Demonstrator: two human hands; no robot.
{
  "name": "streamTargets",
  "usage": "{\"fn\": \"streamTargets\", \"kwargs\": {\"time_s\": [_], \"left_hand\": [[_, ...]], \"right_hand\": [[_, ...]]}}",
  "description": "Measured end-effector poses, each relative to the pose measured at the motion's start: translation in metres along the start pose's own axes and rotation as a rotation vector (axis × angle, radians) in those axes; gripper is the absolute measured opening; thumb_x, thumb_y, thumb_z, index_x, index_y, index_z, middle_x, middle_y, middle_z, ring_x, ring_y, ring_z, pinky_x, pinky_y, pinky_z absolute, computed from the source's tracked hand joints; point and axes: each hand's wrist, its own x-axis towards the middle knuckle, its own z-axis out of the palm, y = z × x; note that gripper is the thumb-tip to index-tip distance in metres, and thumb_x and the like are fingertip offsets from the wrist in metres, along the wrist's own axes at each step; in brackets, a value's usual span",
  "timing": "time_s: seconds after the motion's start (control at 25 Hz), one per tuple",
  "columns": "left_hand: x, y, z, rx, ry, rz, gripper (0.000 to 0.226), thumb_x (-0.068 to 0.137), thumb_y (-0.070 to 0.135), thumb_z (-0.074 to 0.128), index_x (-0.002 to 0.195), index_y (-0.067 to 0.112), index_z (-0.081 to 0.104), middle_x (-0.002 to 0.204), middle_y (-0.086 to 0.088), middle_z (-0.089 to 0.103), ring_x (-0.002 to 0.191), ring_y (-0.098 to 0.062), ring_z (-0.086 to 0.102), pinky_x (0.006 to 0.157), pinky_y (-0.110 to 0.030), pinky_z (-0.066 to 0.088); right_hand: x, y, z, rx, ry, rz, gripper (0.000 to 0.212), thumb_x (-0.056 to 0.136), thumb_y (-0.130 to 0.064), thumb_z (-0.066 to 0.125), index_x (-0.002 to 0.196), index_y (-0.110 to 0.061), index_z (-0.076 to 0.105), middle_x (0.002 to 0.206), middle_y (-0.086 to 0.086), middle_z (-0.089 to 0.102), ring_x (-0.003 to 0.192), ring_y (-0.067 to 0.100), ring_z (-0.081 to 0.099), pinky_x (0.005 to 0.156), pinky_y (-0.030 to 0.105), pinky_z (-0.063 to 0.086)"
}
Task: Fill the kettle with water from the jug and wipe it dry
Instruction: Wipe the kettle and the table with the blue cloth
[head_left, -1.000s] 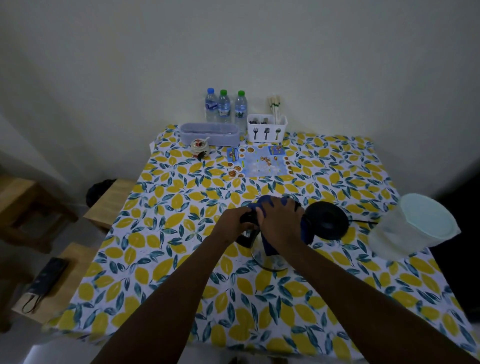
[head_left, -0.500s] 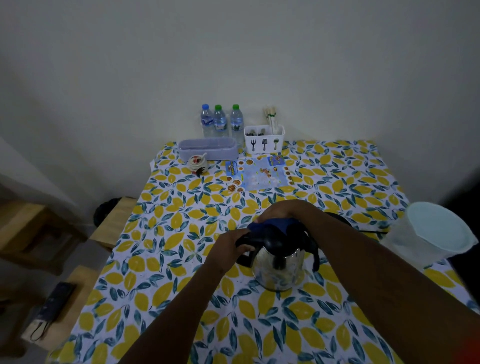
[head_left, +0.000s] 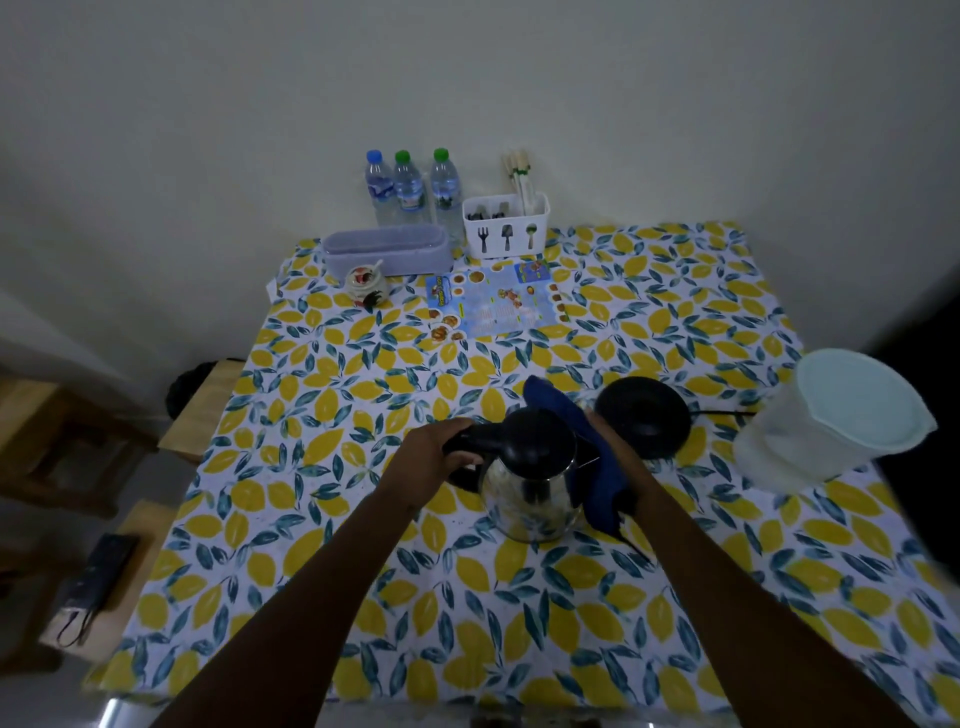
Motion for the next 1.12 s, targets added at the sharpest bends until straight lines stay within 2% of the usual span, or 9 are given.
{"fn": "streamTargets", "kwargs": {"time_s": [0.12, 0.2, 0.36, 0.44, 0.52, 0.64, 0.72, 0.92, 1.12], "left_hand": [[0.001, -0.001, -0.001, 0.021, -0.01, -0.002, 0.027, 0.084, 0.02, 0.07, 0.111, 0.021, 0.065, 0.098, 0.004, 0.07, 0.087, 0.005, 0.057, 0.072, -0.003, 0.04], [0.002, -0.005, 0.0, 0.007, -0.005, -0.039, 0.035, 0.084, 0.022, 0.071, 0.119, 0.02, 0.063, 0.108, 0.0, 0.07, 0.096, -0.004, 0.059, 0.078, -0.012, 0.042], [0.001, -0.003, 0.0, -0.005, -0.016, -0.028, 0.033, 0.085, 0.02, 0.071, 0.117, 0.019, 0.063, 0.102, 0.003, 0.068, 0.095, -0.011, 0.061, 0.078, -0.016, 0.042], [0.0, 0.0, -0.001, -0.002, -0.015, -0.018, 0.03, 0.085, 0.02, 0.07, 0.114, 0.018, 0.064, 0.099, 0.005, 0.067, 0.092, -0.01, 0.06, 0.075, -0.009, 0.04], [0.0, 0.001, -0.002, 0.003, -0.03, -0.019, 0.028, 0.085, 0.02, 0.069, 0.113, 0.017, 0.064, 0.097, 0.002, 0.068, 0.09, -0.011, 0.06, 0.073, -0.004, 0.038], [0.002, 0.003, -0.006, 0.01, -0.058, -0.018, 0.027, 0.084, 0.017, 0.07, 0.11, 0.016, 0.064, 0.093, 0.0, 0.067, 0.087, -0.013, 0.059, 0.07, -0.006, 0.038], [0.003, 0.003, -0.008, 0.017, -0.087, -0.024, 0.031, 0.083, 0.015, 0.071, 0.112, 0.013, 0.064, 0.098, -0.008, 0.069, 0.091, -0.017, 0.06, 0.073, -0.021, 0.041], [0.004, -0.002, -0.016, -0.002, -0.139, -0.034, 0.043, 0.079, 0.026, 0.069, 0.12, 0.013, 0.062, 0.111, -0.012, 0.069, 0.1, -0.015, 0.057, 0.083, -0.029, 0.04], [-0.009, -0.01, 0.002, -0.01, -0.097, -0.095, 0.029, 0.094, 0.029, 0.059, 0.115, 0.011, 0.052, 0.099, -0.012, 0.064, 0.087, -0.025, 0.061, 0.067, -0.03, 0.042]], "right_hand": [[-0.003, 0.008, 0.0, 0.091, 0.057, -0.027, 0.03, 0.098, -0.04, 0.045, 0.108, -0.019, 0.064, 0.082, -0.004, 0.076, 0.083, 0.015, 0.07, 0.068, 0.03, 0.055], [0.002, 0.012, 0.0, 0.129, 0.051, -0.01, 0.029, 0.099, -0.035, 0.045, 0.106, -0.017, 0.067, 0.083, -0.002, 0.077, 0.087, 0.021, 0.069, 0.069, 0.034, 0.056], [-0.007, 0.028, 0.003, 0.176, 0.077, 0.024, 0.035, 0.102, -0.034, 0.035, 0.123, -0.016, 0.057, 0.125, 0.016, 0.062, 0.109, 0.029, 0.058, 0.085, 0.04, 0.053], [-0.023, 0.049, 0.019, 0.427, 0.027, -0.111, 0.043, 0.104, -0.031, 0.024, 0.121, -0.014, 0.06, 0.103, 0.014, 0.072, 0.087, 0.026, 0.067, 0.071, 0.037, 0.057], [-0.041, 0.071, 0.048, 0.528, 0.277, -0.146, 0.049, 0.106, -0.029, 0.021, 0.105, -0.02, 0.069, 0.078, 0.002, 0.071, 0.07, 0.017, 0.066, 0.07, 0.039, 0.051], [-0.058, 0.092, 0.1, 0.244, 0.709, -0.243, 0.04, 0.103, -0.028, 0.035, 0.142, -0.017, 0.041, 0.138, 0.013, 0.051, 0.121, 0.032, 0.052, 0.103, 0.052, 0.042], [-0.055, 0.094, 0.121, 0.048, 0.862, -0.273, 0.049, 0.103, -0.027, 0.034, 0.149, -0.012, 0.027, 0.153, 0.019, 0.032, 0.136, 0.036, 0.037, 0.11, 0.054, 0.034], [-0.041, 0.106, 0.103, -0.01, 1.03, -0.235, 0.044, 0.104, -0.025, 0.033, 0.14, -0.002, 0.04, 0.138, 0.026, 0.048, 0.122, 0.042, 0.049, 0.1, 0.052, 0.042], [-0.043, 0.103, 0.069, -0.088, 0.936, -0.209, 0.038, 0.102, -0.024, 0.038, 0.132, -0.004, 0.05, 0.127, 0.022, 0.058, 0.11, 0.039, 0.057, 0.088, 0.042, 0.047]]}}
